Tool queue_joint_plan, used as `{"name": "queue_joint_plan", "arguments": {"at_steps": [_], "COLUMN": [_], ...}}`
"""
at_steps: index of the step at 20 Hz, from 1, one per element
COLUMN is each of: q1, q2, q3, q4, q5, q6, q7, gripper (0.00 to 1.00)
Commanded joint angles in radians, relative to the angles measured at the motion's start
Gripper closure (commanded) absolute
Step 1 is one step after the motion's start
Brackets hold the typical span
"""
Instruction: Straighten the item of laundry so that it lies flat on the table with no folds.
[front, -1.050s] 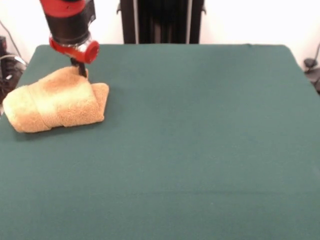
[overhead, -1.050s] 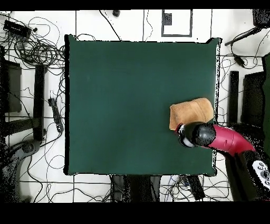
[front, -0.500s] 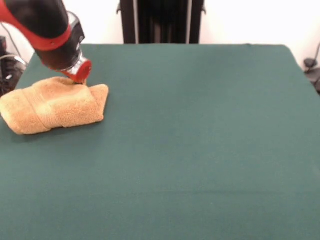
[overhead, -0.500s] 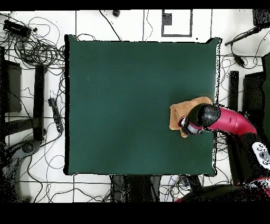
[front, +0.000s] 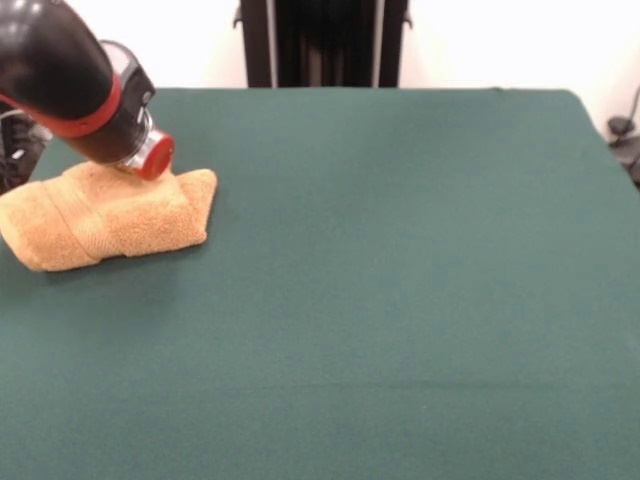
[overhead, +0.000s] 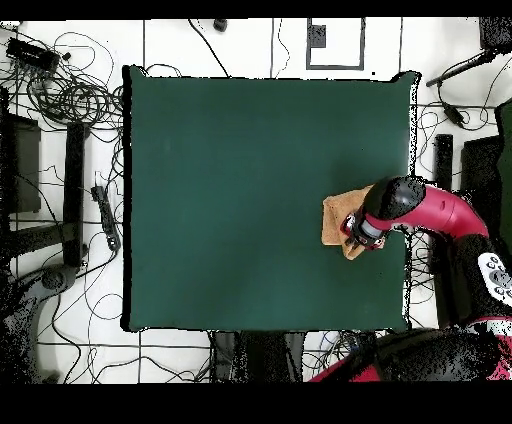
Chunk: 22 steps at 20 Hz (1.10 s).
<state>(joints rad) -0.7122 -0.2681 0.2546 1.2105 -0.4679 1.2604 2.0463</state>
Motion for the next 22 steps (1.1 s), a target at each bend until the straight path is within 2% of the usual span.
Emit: {"name": "queue_joint_plan", "arguments": {"at_steps": [1,8,11,13,17,19,22], "q1": [0.009,0.021,0.035,0.050,0.087,0.107,0.117], "q2": [0.092,0.170,0.205,0.223,0.286,0.323,0.361], "q3": [0.165,0.194,0.204,0.216,0.283,0.337,0.455], "q4": [-0.195,-0.358,-0.436,-0.500,-0.716,-0.846,-0.983], "q5": [-0.053,-0.084,-0.078,-0.080,-0.111,-0.152,-0.269], "q6": [-0.154,-0.123,-0.085,-0.024,0.183,0.304,0.409], "q7": [-0.326,-0.351,-0.326,-0.329,-0.393,-0.406,-0.427], "gripper": [1.00,1.00,1.00,1.00,1.00,1.00,1.00]}}
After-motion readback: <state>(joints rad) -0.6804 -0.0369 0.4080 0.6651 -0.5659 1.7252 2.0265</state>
